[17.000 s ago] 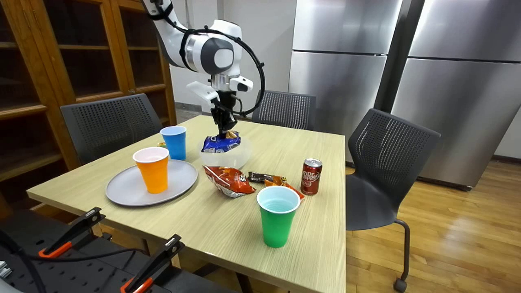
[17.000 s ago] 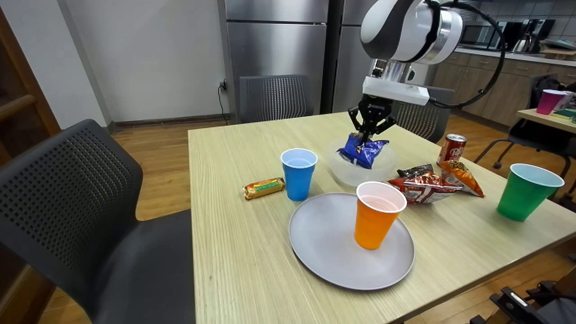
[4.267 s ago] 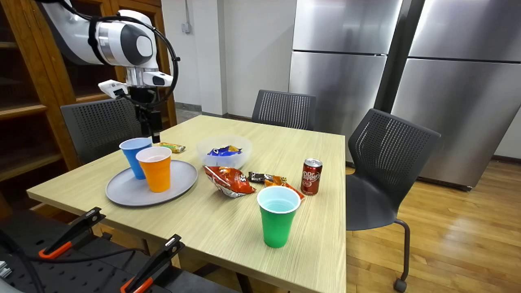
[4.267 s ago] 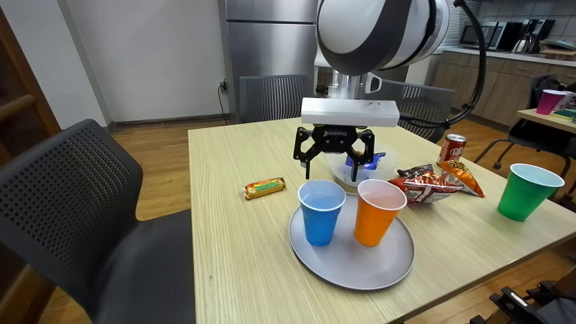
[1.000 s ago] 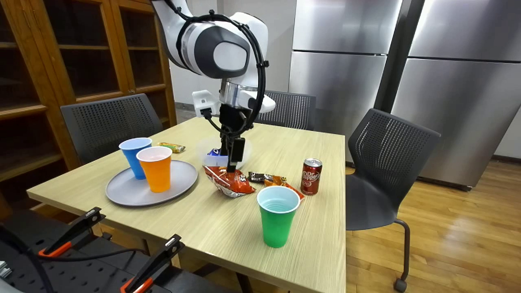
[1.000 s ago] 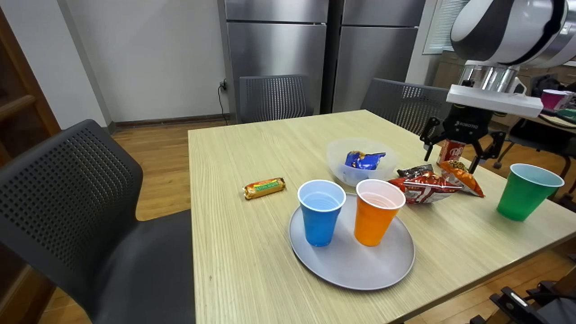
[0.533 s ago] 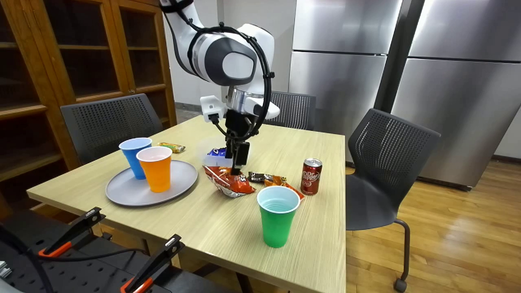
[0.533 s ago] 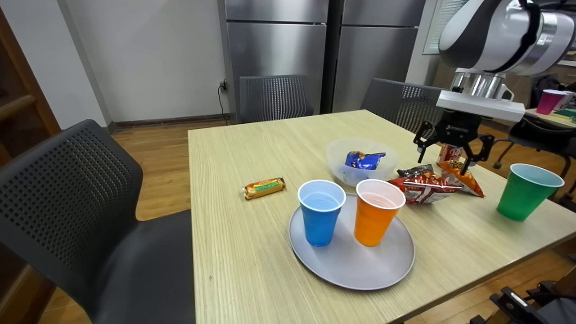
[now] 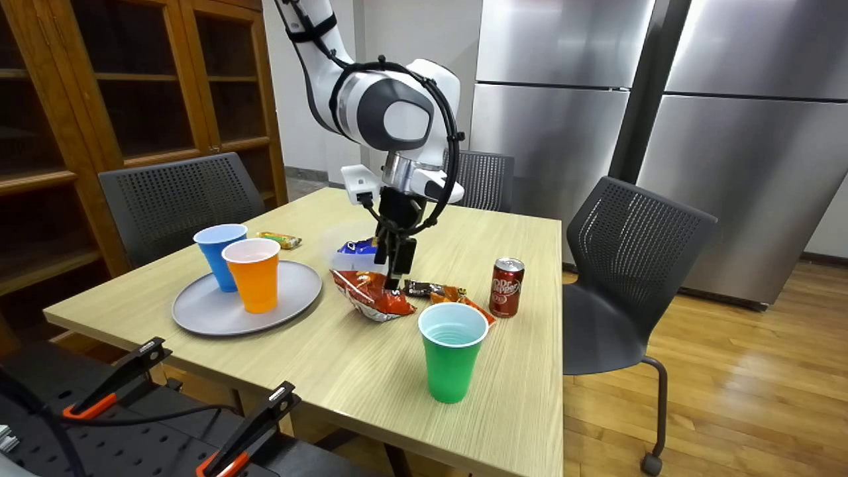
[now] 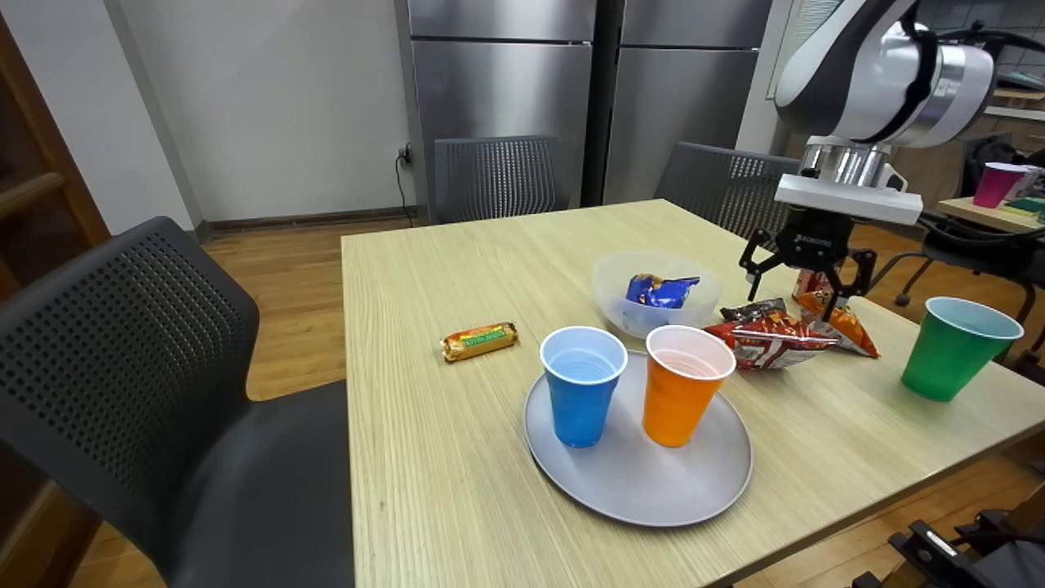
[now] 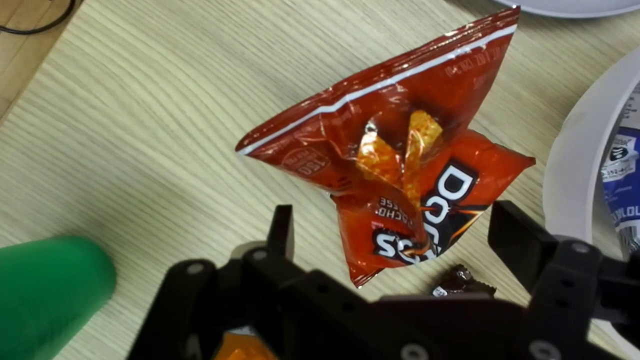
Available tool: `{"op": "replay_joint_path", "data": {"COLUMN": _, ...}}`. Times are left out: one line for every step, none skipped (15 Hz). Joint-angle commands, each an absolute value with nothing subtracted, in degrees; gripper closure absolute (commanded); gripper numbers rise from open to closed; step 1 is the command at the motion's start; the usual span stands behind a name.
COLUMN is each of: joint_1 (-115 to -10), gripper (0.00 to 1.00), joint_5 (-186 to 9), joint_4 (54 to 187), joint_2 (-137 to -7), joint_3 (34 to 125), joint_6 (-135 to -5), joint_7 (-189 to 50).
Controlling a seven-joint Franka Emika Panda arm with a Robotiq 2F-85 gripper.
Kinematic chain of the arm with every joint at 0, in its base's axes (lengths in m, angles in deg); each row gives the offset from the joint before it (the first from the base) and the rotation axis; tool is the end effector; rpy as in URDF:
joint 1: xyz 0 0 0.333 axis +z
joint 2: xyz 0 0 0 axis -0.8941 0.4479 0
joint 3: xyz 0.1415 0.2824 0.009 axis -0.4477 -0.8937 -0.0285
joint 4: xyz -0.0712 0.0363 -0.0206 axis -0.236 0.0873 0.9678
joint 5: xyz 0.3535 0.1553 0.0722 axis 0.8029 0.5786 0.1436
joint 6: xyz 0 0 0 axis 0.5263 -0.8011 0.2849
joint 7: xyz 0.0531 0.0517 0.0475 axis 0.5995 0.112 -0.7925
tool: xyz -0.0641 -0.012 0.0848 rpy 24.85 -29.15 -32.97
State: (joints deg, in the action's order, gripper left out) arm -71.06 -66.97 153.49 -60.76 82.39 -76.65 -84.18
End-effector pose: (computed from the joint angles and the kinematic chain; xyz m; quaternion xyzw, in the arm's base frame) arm 0.5154 -0.1371 0.1499 -0.9046 0.4109 0.0989 0.0552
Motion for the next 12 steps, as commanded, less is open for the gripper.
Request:
{"op": "replay_joint_path", "data": {"joint_1": -71.65, "gripper": 0.0, "joint_5": -66.37, "joint_4": 149.1, "joint_2": -57.94, "joint_3": 82.24, "joint_6": -72.54, "joint_7": -84.51}}
{"op": "replay_joint_path", "data": {"joint_1": -71.62, "gripper": 0.0, "joint_5": -66.4, "joint_4": 148.56, "joint_2": -57.48, "joint_3": 82.25, "joint_6": -72.18, "joint_7": -84.58}}
{"op": "replay_joint_path", "data": {"joint_1": -71.61, "gripper": 0.0, "joint_5": -66.42, "joint_4": 148.0, "joint_2": -57.03, "joint_3": 82.27, "joint_6": -71.74, "joint_7": -84.63}}
{"op": "replay_joint_path", "data": {"joint_1": -71.66, "gripper": 0.0, "joint_5": -66.37, "joint_4": 147.48, "joint_2": -56.67, "joint_3": 82.26, "joint_6": -71.29, "joint_7": -84.61}}
{"op": "replay_joint_path", "data": {"joint_1": -71.69, "gripper": 0.02, "joint_5": -66.43, "joint_4": 147.04, "joint_2": -56.32, "joint_3": 82.26, "joint_6": -70.9, "joint_7": -84.52}}
{"op": "replay_joint_path", "data": {"joint_1": -71.6, "gripper": 0.27, "joint_5": -66.57, "joint_4": 146.73, "joint_2": -56.07, "joint_3": 82.3, "joint_6": -70.71, "joint_7": -84.48}}
{"op": "replay_joint_path", "data": {"joint_1": -71.58, "gripper": 0.27, "joint_5": -66.58, "joint_4": 146.43, "joint_2": -55.82, "joint_3": 82.3, "joint_6": -70.51, "joint_7": -84.5}}
{"op": "replay_joint_path", "data": {"joint_1": -71.58, "gripper": 0.29, "joint_5": -66.57, "joint_4": 146.13, "joint_2": -55.58, "joint_3": 82.3, "joint_6": -70.23, "joint_7": -84.5}}
{"op": "replay_joint_path", "data": {"joint_1": -71.55, "gripper": 0.36, "joint_5": -66.6, "joint_4": 145.89, "joint_2": -55.41, "joint_3": 82.33, "joint_6": -69.98, "joint_7": -84.55}}
{"op": "replay_joint_path", "data": {"joint_1": -71.48, "gripper": 0.44, "joint_5": -66.67, "joint_4": 145.65, "joint_2": -55.26, "joint_3": 82.39, "joint_6": -69.72, "joint_7": -84.65}}
{"op": "replay_joint_path", "data": {"joint_1": -71.56, "gripper": 0.53, "joint_5": -66.56, "joint_4": 145.44, "joint_2": -55.16, "joint_3": 82.38, "joint_6": -69.48, "joint_7": -84.62}}
{"op": "replay_joint_path", "data": {"joint_1": -71.61, "gripper": 0.6, "joint_5": -66.48, "joint_4": 145.25, "joint_2": -55.08, "joint_3": 82.36, "joint_6": -69.3, "joint_7": -84.6}}
